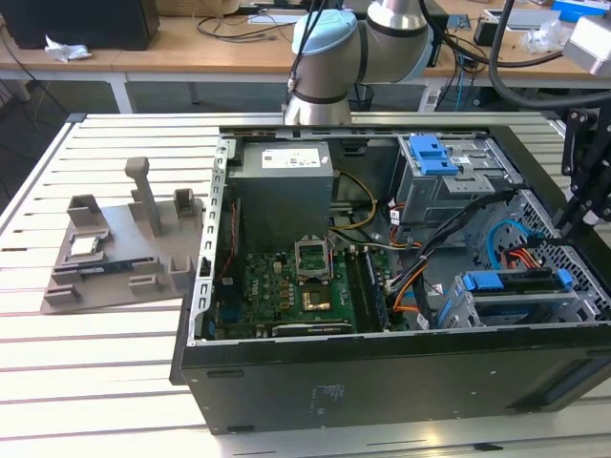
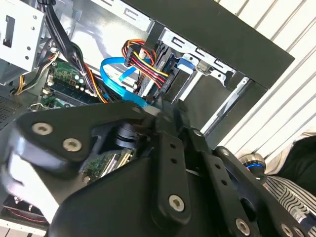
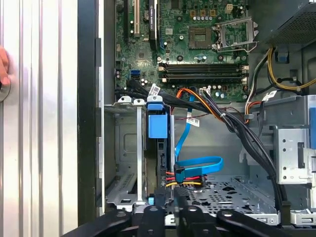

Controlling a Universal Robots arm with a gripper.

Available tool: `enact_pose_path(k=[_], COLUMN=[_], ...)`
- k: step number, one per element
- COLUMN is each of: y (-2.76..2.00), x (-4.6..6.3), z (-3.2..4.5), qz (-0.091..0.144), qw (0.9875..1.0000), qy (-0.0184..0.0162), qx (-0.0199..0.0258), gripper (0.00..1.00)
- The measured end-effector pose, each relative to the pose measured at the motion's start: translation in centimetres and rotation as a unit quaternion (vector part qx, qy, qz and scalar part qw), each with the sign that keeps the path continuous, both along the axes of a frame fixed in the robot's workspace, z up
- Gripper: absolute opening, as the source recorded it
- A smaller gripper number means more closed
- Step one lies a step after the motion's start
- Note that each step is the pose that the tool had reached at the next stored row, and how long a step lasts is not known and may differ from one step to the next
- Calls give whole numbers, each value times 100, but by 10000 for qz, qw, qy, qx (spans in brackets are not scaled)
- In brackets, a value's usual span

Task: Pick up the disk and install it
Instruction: 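Insert the second disk wire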

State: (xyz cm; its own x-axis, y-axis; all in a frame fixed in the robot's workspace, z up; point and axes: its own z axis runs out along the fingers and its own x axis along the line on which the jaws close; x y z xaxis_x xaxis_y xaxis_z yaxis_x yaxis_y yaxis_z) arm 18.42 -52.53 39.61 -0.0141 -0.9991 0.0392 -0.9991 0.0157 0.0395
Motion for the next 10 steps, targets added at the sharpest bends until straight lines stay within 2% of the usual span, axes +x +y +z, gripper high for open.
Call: enact_pose_path(k=[3,4,5,10], y=[0,0,0,2], x=[0,0,0,-49], z=[3,4,3,-92], qz=[0,0,0,0], qw=[10000,10000,10000,10000], qy=[0,0,0,0], qx=[0,-1,0,0], gripper=[36,36,42,42])
